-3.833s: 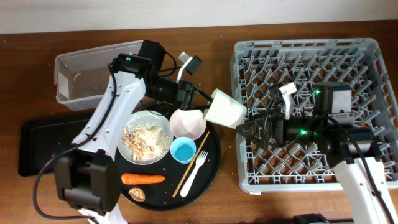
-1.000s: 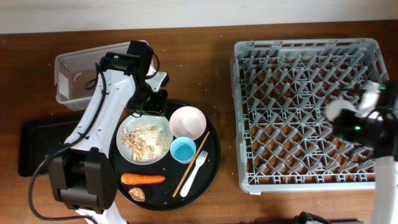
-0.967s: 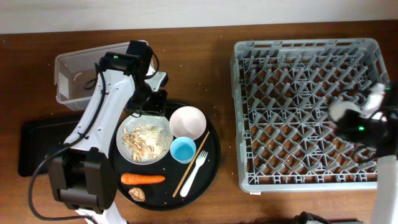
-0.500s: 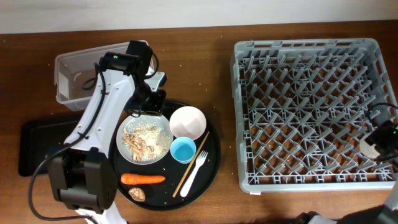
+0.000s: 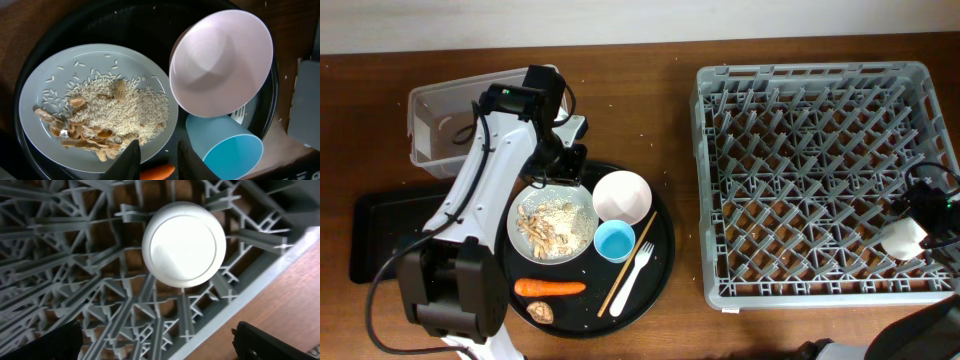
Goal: Sort waste into correct bins and load items into the dishwasher rack
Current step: 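Place the white cup upside down in the rack's right side with right gripper, then grasp the blue cup with the left gripper and lift it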
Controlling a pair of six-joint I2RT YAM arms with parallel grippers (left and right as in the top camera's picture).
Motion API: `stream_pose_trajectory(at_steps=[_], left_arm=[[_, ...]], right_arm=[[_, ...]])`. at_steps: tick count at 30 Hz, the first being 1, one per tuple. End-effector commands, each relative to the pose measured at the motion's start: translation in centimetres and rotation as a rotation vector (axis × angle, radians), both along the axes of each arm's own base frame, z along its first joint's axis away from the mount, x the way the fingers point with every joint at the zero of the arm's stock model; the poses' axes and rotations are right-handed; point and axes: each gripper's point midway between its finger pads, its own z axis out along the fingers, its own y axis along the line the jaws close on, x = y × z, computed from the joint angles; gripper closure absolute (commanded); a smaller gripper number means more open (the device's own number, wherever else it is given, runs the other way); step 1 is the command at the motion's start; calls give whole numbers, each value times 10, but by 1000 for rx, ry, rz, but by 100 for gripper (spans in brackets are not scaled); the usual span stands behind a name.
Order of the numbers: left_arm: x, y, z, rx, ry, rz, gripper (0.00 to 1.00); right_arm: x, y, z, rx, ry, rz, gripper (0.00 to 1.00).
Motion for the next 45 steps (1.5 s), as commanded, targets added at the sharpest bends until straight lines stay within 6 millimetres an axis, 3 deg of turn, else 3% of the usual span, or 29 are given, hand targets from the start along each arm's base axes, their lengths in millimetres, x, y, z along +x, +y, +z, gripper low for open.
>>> stream_pose_trajectory(at_steps=[1,5,12,18,23,32,34,39,42,45], left_arm=[[4,1,9,-3,-28,14,76],[2,-7,10,-53,-17,11,75],[-12,-40,14,-142,22,-48,64],[-50,-42,8,-25,132,-108,64],[-66,-33,-7,100,183,-63,63],[-91,-34,-55,103,258,-68,63],[-91,-34,-61,98,256,-68,67],[-86,-41,-62,61,238,-67,95],[-82,-43,-58,54,224,-67,100],[-76,-44,-39,41,195,-82,100]], right_arm=[[12,10,11,54,-85,7,2],[21,28,30,96,-193,84,2],[26,103,82,69,-336,387,2],[23,162,86,86,-306,610,2],[24,177,84,83,-284,679,2],[22,176,83,77,-270,680,2],[22,176,83,76,-270,680,2],[22,176,82,78,-268,680,2],[22,175,82,72,-263,678,2],[22,175,82,70,-262,678,2]])
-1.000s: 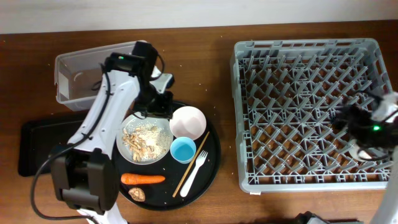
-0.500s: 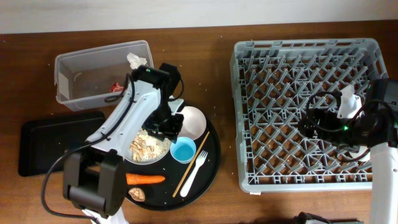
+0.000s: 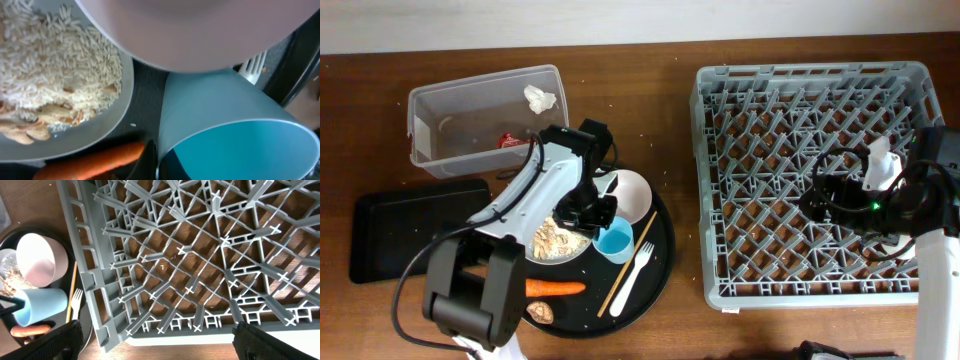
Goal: Sort waste into correct bins and load items into the dishwasher rack
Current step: 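Grasp the blue cup with the left gripper and lift it, then hand the blue cup from the left gripper to the right gripper, then place the blue cup upside down in the rack beside the white cup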
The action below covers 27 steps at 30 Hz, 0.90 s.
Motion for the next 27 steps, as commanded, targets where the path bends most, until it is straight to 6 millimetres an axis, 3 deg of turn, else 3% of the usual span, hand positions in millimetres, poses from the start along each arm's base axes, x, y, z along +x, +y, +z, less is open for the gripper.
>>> stream_pose_trajectory(at_steps=[1,4,7,13,18,21,23,27], left_arm=[[13,-7,31,-52,-69,-13,100],[23,-8,59,-106,-133,-19,100],[30,-23,97,-295,-198,-33,100],[28,-84,186,-1005,-346,-268,100],[26,-102,225,-1255,-388,-311,100],[20,-110,248,-1401,-390,-342,100],[15,-114,254,-1440,-378,-353,100],[14,-115,254,-1441,-374,-355,100]], right_arm=[[2,-1,4,-22,-10,14,2],[3,4,5,4,-17,23,2],[5,30,15,105,-92,180,2],[2,86,52,339,-345,540,2],[-7,133,85,498,-533,778,1],[-10,157,87,504,-566,901,0],[-10,169,89,515,-590,963,10],[-14,193,101,588,-662,1065,13]])
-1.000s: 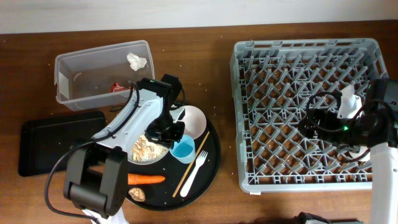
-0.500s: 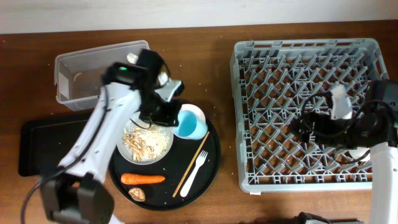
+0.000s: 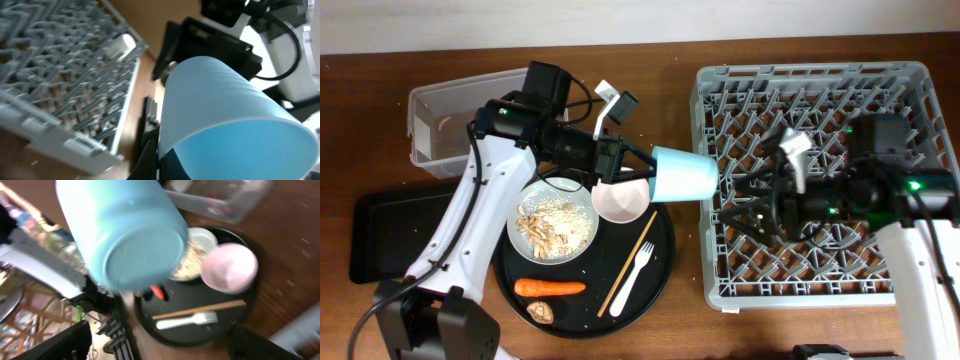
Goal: Sort waste into correct bins and load items into the dishwasher rack
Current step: 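Place the blue cup upside down in the rack beside the white cup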
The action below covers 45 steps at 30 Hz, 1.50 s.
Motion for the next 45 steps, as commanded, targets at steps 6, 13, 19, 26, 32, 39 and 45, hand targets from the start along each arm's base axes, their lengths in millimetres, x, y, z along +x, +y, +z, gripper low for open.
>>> stream_pose_trajectory(at_steps=[6,13,19,26,32,39,45], left_arm=[[-9,-4,20,-94,-16,-45,100],[-9,-2,9,-31,-2,-25,100],[-8,-2,5,-10,-2,-20,100],[-8,-2,5,-10,-4,-20,99],[-7,-3,6,-13,-14,-20,91],[6,4,-20,146,-31,48,63],[33,40,-58,397,-16,206,63]], right_arm=[[-6,39,25,125,-123,182,12],[-1,43,42,192,-233,220,12],[8,44,48,194,-274,210,16],[8,44,48,194,-272,209,50],[7,44,47,194,-263,209,53],[8,44,46,190,-260,206,55],[27,35,22,42,-192,82,60]])
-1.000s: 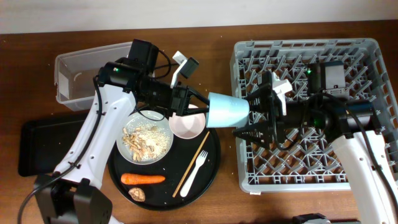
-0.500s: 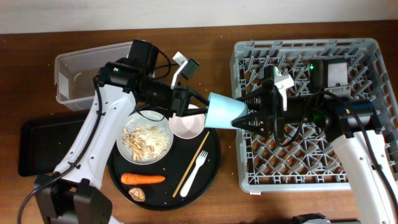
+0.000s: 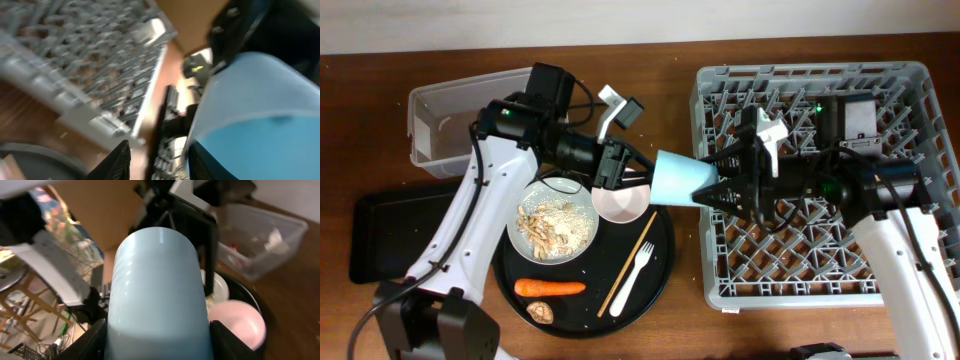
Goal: Sort waste into correct bins and load items into the dishwasher rack
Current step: 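Place the blue cup upside down in the rack beside the white cup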
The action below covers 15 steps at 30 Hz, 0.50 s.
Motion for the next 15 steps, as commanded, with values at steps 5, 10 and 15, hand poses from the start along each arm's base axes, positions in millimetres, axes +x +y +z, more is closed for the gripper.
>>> stream_pose_trajectory(at_steps=[5,10,15], left_arm=[[35,78,-50,370,30,256,64],[36,126,-71,555,83,353,64],[35,131,-74,580,89,361,64]], right_arm=[[29,-23,-30,-220,71,-235,64],[64,-83,-62,-502,161,-638,64],[68,-156,-57,-668,236,-981,66]])
